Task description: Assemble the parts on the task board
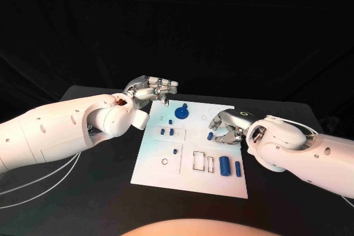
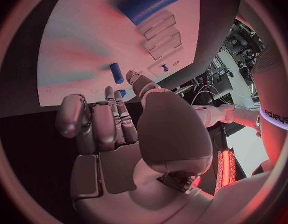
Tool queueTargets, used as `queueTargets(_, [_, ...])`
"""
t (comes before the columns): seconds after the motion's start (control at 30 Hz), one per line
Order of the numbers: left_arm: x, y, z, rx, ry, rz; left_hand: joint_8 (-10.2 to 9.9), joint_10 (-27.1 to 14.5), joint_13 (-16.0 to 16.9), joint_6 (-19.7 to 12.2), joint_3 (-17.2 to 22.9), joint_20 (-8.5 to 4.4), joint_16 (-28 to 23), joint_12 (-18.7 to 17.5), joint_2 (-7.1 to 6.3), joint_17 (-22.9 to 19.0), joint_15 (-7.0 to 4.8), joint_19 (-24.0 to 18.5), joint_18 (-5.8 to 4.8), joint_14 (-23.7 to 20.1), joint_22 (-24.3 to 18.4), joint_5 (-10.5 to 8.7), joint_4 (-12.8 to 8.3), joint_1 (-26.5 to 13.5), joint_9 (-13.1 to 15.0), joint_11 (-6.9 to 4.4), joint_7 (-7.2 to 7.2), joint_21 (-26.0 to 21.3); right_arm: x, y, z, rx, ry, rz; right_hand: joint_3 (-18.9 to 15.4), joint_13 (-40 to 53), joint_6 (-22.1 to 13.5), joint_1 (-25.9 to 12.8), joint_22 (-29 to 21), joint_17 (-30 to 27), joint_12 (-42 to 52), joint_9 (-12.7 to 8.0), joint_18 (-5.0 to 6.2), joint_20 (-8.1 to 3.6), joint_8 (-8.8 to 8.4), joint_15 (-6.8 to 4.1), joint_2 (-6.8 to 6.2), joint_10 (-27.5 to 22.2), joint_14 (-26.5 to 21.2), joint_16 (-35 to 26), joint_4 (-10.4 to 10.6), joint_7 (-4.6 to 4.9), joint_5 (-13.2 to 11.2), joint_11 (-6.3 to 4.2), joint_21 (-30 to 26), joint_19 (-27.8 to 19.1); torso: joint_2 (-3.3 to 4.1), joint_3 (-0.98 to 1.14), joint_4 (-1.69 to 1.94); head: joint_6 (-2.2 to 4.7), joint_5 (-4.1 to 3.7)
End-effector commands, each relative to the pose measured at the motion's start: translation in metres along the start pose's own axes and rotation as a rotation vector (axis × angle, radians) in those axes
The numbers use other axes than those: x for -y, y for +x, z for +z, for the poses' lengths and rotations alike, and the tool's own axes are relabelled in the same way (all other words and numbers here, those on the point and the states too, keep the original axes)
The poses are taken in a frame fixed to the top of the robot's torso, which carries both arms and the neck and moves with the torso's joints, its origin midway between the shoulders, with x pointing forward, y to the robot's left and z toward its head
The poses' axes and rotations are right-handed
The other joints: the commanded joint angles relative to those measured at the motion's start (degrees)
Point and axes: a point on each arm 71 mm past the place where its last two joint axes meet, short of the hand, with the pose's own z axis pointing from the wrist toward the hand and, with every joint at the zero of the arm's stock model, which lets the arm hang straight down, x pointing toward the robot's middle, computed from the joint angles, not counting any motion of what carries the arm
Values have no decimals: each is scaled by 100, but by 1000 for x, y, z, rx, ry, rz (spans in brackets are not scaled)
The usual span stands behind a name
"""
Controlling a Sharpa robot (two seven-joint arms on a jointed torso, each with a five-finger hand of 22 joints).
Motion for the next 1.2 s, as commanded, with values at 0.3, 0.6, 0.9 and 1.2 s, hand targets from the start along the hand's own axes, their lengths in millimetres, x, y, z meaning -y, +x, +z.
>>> queueTargets(0.3, [1, 2, 0, -24, 5, -3, -2, -28, 5, -9, 9, -9, 2, 36, 36, -9, -13, 41, 78, -36, -5, -11, -39, 31, -6, -5, 7, -37, 2, 11, 9, -56, -9, -27, -25, -11, 17, 168, 32, -10, 123, -26, 54, 4, -14, -45, 110, -23, 162, 20, -5, -37, 14, -20, 3, 37, 5, -7, 11, -28, -8])
queueTargets(0.6, [1, 2, 0, -26, 3, -4, 2, -27, 10, -5, 7, -9, 5, 40, 44, -9, -13, 45, 78, -37, -6, -20, -39, 31, -5, -7, 3, -38, 1, 19, 15, -74, -10, -16, 93, 30, 213, 192, 299, 145, 375, -26, -14, -43, 46, -108, 251, 366, 213, 167, 41, -42, 18, -99, 267, 250, 5, -8, 7, -58, 6])
queueTargets(0.9, [0, 3, 0, -28, 0, -4, 2, -27, 10, -5, 7, -9, 5, 40, 44, -9, -13, 45, 78, -37, -6, -20, -39, 31, -5, -7, 3, -38, -1, 21, 18, -68, -11, -8, 290, 85, 613, 229, 524, 265, 521, 33, -68, -125, 205, -201, 409, 793, 248, 291, 77, -142, -3, -225, 488, 403, -2, -8, 10, -71, 1])
queueTargets(1.2, [0, 3, 0, -30, -2, -5, 2, -27, 10, -5, 7, -9, 5, 40, 44, -9, -13, 45, 78, -37, -6, -20, -39, 31, -5, -7, 3, -38, 0, 17, 19, 10, 16, -14, 480, 156, 899, 345, 720, 328, 601, 118, -117, -203, 359, -288, 647, 1097, 265, 359, 42, -234, -159, -329, 684, 529, 0, -9, 10, -70, -5])
